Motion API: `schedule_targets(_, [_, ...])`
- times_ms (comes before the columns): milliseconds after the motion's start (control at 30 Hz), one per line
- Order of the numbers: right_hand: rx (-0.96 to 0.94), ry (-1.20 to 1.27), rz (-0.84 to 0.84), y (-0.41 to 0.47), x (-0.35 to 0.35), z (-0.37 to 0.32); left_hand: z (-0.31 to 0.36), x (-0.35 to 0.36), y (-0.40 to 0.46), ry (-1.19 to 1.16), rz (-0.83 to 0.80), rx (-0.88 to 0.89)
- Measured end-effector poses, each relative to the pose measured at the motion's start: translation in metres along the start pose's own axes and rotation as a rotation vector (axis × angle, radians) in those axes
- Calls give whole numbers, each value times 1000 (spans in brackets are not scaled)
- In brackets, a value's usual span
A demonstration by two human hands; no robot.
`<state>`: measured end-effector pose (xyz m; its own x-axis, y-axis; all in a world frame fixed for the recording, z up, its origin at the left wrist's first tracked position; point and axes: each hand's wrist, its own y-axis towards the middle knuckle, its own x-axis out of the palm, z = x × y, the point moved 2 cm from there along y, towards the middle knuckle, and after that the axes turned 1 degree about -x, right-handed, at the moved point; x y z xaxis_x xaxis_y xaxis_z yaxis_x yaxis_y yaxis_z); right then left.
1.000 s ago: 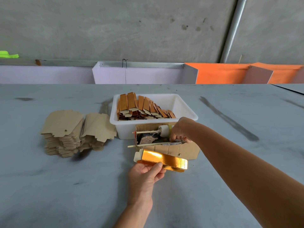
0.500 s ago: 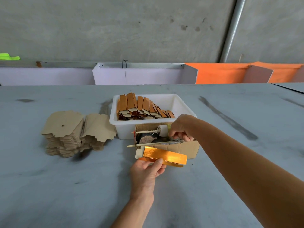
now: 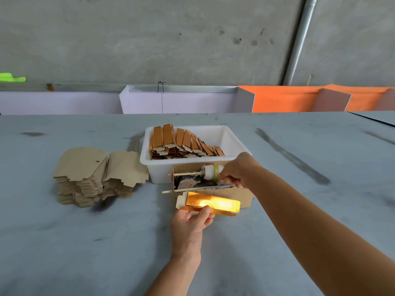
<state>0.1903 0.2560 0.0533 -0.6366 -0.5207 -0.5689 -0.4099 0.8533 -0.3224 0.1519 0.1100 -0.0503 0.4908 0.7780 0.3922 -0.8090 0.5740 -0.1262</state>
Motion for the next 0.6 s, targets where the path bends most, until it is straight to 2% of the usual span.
schedule_targets(300, [-79,78,70,-11,4,14,-1,-1,3,18,-12,4])
schedule_targets(600, [-159,307,151,-52,0,34,-3,-2,5,35,-32,5])
